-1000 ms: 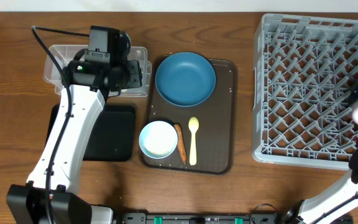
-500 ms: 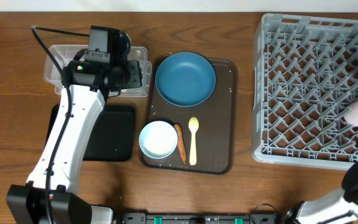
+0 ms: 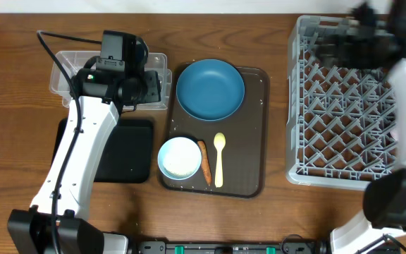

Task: Sort waste into correct bins and load items into the dishwasher rack
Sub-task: 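Reach the right gripper to the blue plate rim and grasp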

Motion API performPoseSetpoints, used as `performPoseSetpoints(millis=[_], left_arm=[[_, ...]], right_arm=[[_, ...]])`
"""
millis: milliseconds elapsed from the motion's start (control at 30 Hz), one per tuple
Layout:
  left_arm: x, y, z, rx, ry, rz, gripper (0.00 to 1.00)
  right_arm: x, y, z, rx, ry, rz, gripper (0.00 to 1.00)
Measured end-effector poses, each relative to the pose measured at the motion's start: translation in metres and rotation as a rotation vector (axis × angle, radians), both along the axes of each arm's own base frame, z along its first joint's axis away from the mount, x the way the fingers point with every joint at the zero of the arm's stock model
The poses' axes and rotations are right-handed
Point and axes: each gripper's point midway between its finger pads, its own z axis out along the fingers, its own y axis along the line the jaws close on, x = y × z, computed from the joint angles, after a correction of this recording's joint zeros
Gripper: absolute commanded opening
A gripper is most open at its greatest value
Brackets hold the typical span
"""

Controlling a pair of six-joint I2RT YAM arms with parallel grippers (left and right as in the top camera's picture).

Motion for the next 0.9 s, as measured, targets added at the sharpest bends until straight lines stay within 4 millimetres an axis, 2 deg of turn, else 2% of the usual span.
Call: performPoseSetpoints(millis=[133,233,300,333,467,600,667,833,900], left_arm=[[-0.006,0.001,-0.003,0.005,0.030,-0.001,0.46],[-0.009,0.001,-0.005,0.006,0.042,-0.001,0.46],[-0.010,0.001,-0.005,0.008,0.047,-0.002,0.46],[-0.011,0.001,-0.006,0.008,0.049,-0.003,0.46],[-0.013,0.002,-0.007,0.010,0.058,-0.003,0.46],[-0.013,0.002,-0.007,0.010,0.060,-0.003,0.46],[-0.013,0.002,-0.007,0.010,0.059,-0.003,0.46],[-0.013,0.002,-0.007,0.010,0.059,-0.003,0.46],[-0.013,0.002,-0.007,0.010,0.060,-0.003,0.46]], right_arm=[[0.015,0.061,-0.022,-0.024,-0.004,0.115,0.81],[0.022,0.102,-0.052,-0.046,0.027,0.171,0.72],[0.025,0.130,-0.083,-0.062,0.069,0.193,0.65],[0.025,0.137,-0.093,-0.066,0.082,0.202,0.63],[0.027,0.158,-0.142,-0.129,0.152,0.172,0.54],[0.024,0.168,-0.178,-0.177,0.202,0.145,0.41],[0.021,0.171,-0.188,-0.190,0.220,0.139,0.35],[0.018,0.171,-0.202,-0.209,0.249,0.119,0.01],[0.018,0.172,-0.206,-0.201,0.259,0.105,0.01]])
